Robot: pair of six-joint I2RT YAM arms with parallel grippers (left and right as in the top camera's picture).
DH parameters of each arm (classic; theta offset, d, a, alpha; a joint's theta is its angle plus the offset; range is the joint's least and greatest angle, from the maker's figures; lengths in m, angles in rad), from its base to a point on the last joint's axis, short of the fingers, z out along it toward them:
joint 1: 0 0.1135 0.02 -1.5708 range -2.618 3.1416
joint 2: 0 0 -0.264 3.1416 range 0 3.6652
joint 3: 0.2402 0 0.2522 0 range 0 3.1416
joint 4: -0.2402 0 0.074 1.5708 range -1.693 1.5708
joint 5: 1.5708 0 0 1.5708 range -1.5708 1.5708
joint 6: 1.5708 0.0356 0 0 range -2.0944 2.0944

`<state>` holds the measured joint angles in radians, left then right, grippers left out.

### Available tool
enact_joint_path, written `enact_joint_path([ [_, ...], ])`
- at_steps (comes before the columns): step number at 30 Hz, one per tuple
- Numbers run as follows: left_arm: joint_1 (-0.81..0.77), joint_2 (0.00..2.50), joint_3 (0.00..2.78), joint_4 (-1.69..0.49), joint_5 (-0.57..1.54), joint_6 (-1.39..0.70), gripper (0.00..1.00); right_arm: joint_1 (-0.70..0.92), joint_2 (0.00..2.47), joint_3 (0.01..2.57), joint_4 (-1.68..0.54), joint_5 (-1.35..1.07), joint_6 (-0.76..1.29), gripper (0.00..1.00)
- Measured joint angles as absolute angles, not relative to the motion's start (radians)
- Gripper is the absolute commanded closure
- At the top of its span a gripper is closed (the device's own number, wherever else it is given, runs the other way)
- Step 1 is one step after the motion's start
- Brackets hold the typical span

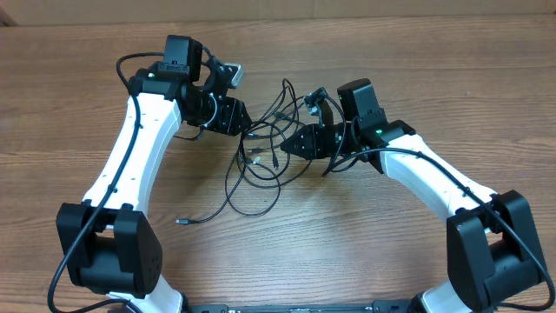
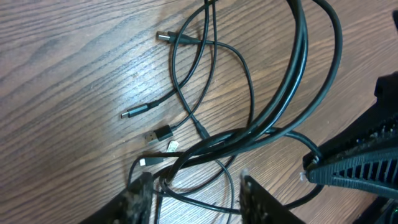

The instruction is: Untangle cables

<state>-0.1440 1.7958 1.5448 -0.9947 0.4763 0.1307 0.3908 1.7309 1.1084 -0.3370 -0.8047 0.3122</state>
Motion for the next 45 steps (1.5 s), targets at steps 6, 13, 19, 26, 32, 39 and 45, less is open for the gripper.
enact_joint_path([
  [6, -0.151, 1.863, 1.545, -0.973, 0.472, 0.191, 0.53, 0.390, 1.731, 1.108, -0.342, -0.804, 0.313, 0.96],
  [13, -0.157, 1.901, 1.544, -0.916, 0.390, 0.194, 0.53, 0.390, 1.731, 1.108, -0.346, -0.805, 0.314, 0.96],
  [19, -0.170, 1.901, 1.539, -0.874, 0.370, 0.194, 0.52, 0.390, 1.731, 1.108, -0.346, -0.805, 0.313, 0.96],
  [26, -0.257, 1.901, 1.468, -0.855, 0.366, 0.194, 0.49, 0.390, 1.731, 1.108, -0.352, -0.806, 0.313, 0.96],
  [32, -0.278, 1.901, 1.433, -0.845, 0.385, 0.194, 0.48, 0.390, 1.731, 1.108, -0.352, -0.806, 0.314, 0.96],
  [39, -0.277, 1.901, 1.432, -0.818, 0.363, 0.176, 0.55, 0.391, 1.731, 1.108, -0.352, -0.806, 0.313, 0.96],
  [45, -0.278, 1.929, 1.432, -0.809, 0.162, 0.003, 0.66, 0.390, 1.731, 1.108, -0.367, -0.802, 0.313, 0.96],
])
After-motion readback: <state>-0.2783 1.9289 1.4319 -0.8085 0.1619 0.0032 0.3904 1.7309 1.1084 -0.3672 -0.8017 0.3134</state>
